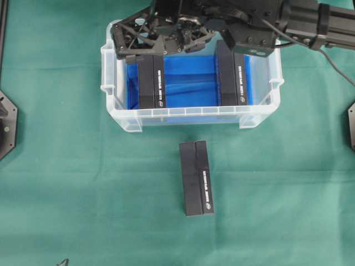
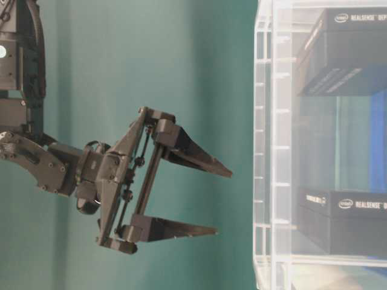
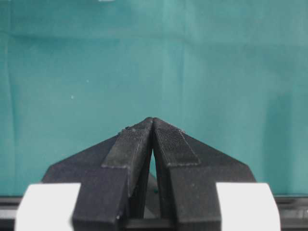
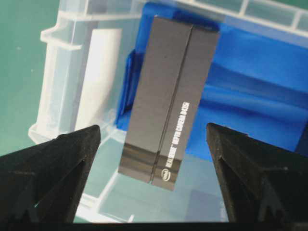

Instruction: Take the box out of the case with the right arm.

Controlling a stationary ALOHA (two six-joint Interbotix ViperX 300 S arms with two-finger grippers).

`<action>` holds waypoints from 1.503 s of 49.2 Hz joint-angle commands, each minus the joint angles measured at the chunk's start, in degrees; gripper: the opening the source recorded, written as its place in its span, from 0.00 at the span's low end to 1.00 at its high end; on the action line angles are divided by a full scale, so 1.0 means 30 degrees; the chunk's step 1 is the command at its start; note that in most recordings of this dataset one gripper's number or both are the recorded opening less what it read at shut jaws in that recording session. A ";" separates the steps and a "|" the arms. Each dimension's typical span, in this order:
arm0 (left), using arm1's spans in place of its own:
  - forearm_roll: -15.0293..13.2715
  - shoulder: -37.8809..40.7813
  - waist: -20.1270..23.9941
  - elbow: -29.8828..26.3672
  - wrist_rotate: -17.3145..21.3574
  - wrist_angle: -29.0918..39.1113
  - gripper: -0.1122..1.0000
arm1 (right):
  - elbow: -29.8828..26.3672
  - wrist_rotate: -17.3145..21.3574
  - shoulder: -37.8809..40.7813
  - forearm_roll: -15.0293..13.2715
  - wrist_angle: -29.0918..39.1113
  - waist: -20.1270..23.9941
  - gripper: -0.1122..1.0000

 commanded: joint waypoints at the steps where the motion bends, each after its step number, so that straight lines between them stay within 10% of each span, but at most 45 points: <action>1: 0.0059 0.0029 -0.0088 -0.0205 0.0000 -0.0088 0.10 | -0.0469 0.0029 -0.0352 0.0088 -0.0059 0.0088 0.92; 74: 0.0059 -0.0029 -0.0088 -0.0176 0.0029 -0.0088 0.10 | -0.0469 0.0469 0.0117 0.0029 -0.0732 0.0146 0.95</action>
